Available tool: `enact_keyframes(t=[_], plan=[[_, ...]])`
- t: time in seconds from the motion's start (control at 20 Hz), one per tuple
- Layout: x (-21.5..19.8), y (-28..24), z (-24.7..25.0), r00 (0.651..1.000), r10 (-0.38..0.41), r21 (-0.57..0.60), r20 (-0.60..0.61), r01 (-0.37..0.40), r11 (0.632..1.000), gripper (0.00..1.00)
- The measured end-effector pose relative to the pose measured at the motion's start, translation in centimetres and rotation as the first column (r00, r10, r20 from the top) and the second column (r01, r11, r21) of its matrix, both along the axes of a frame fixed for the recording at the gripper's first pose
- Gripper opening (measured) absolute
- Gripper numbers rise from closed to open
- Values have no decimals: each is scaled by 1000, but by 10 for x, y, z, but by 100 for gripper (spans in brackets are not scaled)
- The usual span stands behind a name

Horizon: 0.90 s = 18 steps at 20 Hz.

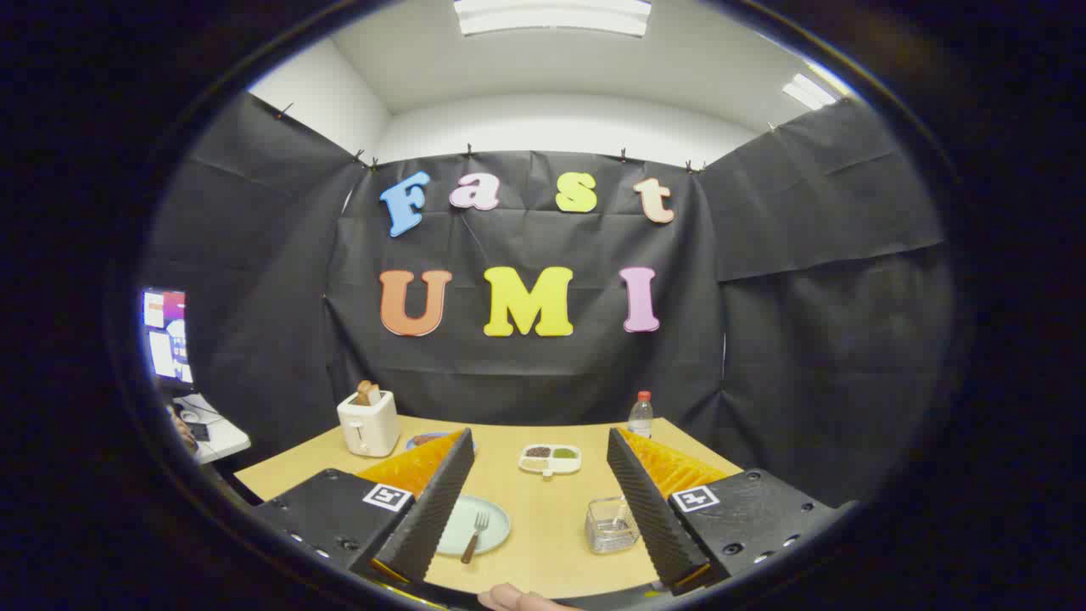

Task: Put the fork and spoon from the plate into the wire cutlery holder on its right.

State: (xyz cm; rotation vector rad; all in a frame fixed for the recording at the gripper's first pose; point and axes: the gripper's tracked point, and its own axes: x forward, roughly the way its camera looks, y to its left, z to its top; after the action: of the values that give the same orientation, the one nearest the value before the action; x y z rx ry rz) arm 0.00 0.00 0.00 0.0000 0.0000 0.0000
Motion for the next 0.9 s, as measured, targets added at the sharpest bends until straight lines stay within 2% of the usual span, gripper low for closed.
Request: enact_keyframes(t=[0.35, 0.7, 0.9], plan=[[1, 8, -13, 999, 15, 9, -52, -14, 1000, 95], [10, -3, -17, 997, -9, 6, -76, 9, 1000, 95], [26, 12, -34, 991, 18, -4, -135, -19, 1000, 95]])
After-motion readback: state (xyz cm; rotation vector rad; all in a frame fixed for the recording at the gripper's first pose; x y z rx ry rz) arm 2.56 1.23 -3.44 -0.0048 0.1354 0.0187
